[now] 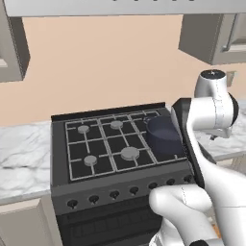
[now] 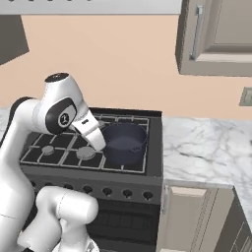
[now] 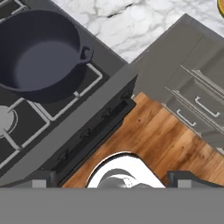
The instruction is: Retrieve the frozen meat and place it in the pot on a burner. Then turn the burner on.
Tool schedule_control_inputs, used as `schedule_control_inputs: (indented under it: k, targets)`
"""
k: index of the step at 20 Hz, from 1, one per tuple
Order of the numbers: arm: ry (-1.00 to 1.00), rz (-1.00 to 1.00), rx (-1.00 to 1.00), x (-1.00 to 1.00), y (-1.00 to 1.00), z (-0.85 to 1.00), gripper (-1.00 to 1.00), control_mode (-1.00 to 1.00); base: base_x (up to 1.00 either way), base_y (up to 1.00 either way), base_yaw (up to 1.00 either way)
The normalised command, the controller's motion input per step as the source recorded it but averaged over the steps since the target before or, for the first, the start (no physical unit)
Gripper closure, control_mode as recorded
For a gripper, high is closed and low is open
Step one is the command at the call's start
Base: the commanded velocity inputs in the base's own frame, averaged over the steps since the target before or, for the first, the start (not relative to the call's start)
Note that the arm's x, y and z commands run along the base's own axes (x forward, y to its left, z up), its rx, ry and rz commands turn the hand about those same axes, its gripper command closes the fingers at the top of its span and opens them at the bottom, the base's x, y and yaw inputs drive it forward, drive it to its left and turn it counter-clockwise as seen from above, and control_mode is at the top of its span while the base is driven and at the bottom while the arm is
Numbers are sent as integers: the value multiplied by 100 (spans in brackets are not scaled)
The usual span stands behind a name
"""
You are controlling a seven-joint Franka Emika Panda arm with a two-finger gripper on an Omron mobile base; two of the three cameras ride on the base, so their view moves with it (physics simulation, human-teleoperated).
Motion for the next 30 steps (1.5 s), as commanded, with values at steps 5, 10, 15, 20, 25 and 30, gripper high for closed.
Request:
schedule_control_inputs:
  k: [5, 10, 15, 20, 25, 30]
  targets:
    - [0, 0, 0, 0, 0, 0, -100, 100, 0, -20, -45]
    - [0, 0, 0, 0, 0, 0, -100, 100, 0, -20, -57]
    - [0, 0, 0, 0, 0, 0, -100, 100, 0, -20, -58]
    - [0, 0, 0, 0, 0, 0, -100, 100, 11, -18, -64]
    - [0, 0, 0, 0, 0, 0, -100, 100, 31, -4, -68]
    - [0, 0, 0, 0, 0, 0, -100, 100, 46, 0, -68]
